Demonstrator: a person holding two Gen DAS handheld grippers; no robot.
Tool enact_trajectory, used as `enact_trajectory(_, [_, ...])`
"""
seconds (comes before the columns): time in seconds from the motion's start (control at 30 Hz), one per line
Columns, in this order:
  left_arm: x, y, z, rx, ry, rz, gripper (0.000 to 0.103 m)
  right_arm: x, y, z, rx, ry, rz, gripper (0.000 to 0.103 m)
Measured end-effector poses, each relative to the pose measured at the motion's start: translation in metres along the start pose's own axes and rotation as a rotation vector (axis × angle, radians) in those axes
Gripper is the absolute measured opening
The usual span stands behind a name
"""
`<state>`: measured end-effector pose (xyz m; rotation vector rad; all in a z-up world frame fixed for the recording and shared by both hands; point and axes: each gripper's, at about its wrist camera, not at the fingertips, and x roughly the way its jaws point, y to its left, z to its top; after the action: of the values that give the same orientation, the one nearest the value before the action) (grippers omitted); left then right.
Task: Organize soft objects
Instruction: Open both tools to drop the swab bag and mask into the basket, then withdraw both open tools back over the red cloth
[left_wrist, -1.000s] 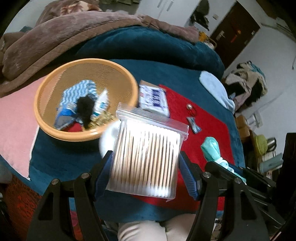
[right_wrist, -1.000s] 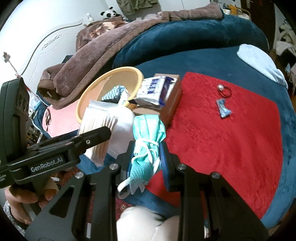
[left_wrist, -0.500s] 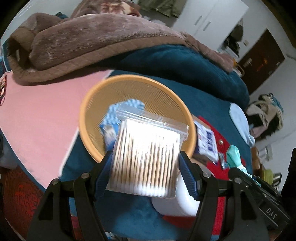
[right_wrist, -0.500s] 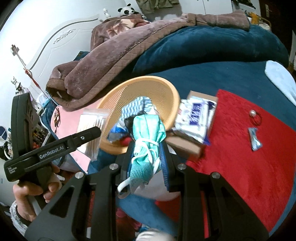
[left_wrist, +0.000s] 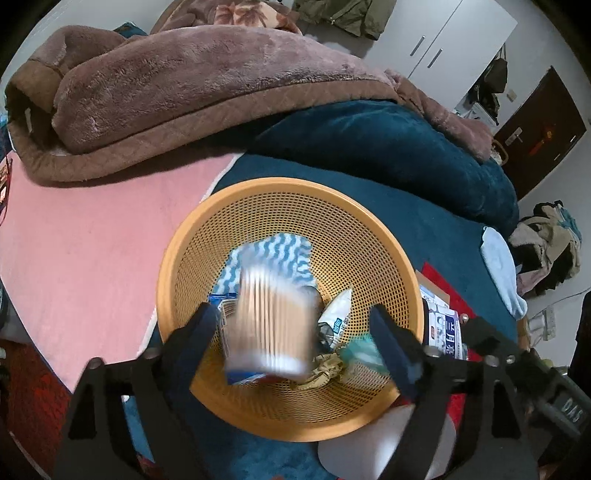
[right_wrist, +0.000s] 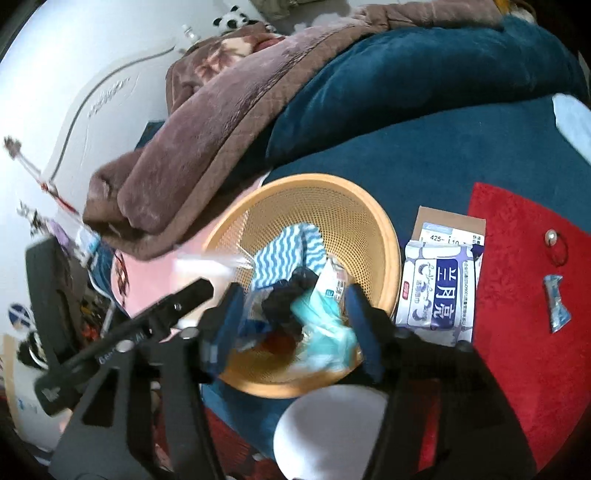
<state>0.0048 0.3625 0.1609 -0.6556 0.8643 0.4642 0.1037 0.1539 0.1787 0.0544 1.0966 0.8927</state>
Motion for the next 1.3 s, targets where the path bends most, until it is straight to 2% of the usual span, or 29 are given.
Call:
enact_trajectory(0.1, [-0.006, 0.002, -0.005, 0.004, -0.008, 0.026, 0.102, -0.006, -0.003, -0.004, 0.005, -0.011, -0.006, 0.073])
enact_trajectory(0.27, [-0.013, 0.004, -0.017, 0.025, 0.005, 0.096, 0.102, -0.013, -0.003, -0.02, -0.03, 0.003, -0.047, 0.098])
enact_trajectory(0.77, [-0.047, -0.001, -0.058, 0.068, 0.024, 0.119, 0.102, -0.044, 0.008, -0.06, -0.091, 0.016, -0.063, 0.1])
enact_trajectory(1.3, [-0.069, -0.064, -0.111, 0.194, 0.04, 0.093, 0.102, -0.092, -0.029, -0.106, -0.04, -0.008, -0.084, 0.103])
